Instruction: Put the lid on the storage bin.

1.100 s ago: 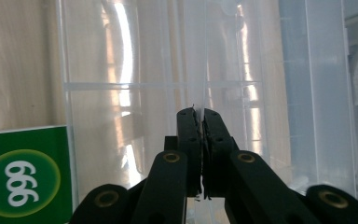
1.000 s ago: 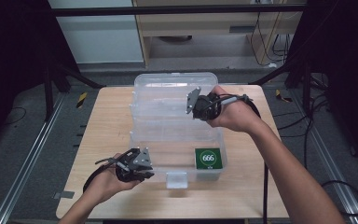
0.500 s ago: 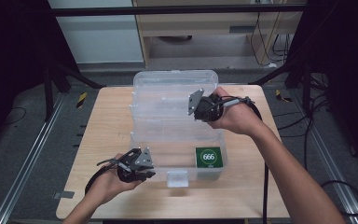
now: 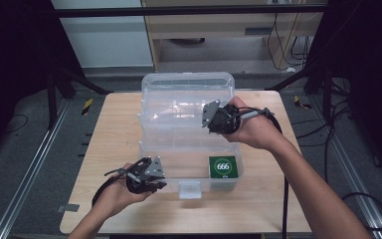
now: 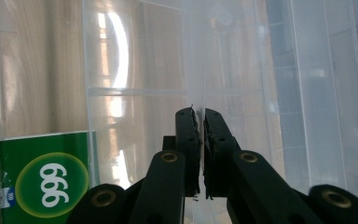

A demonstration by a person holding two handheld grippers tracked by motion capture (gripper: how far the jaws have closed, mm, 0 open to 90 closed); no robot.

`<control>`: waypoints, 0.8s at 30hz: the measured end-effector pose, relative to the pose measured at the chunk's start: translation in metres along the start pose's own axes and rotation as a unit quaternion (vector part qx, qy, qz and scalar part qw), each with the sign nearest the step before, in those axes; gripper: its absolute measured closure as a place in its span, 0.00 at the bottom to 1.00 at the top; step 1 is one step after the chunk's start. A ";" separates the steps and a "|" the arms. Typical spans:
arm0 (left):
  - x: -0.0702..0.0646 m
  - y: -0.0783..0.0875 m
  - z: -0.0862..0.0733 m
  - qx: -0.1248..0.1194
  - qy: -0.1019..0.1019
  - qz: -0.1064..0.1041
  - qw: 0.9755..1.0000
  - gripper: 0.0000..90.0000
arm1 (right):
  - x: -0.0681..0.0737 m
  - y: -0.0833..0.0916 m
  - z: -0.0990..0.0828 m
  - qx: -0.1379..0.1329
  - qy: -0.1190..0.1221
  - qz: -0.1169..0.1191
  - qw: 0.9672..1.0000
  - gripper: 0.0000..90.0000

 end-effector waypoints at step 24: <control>-0.002 -0.001 -0.001 -0.002 0.001 0.004 1.000 0.83 | 0.033 0.015 -0.006 -0.025 0.000 -0.008 1.000 0.95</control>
Point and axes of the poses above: each handheld gripper's, and its own axes: y roughly backward along the jaws, z roughly out of its top, x roughly to its left, the point moved 6 cm from there along -y, roughly forward along the jaws, and after that the axes turned 1 degree about -z, right-handed, at the moved point
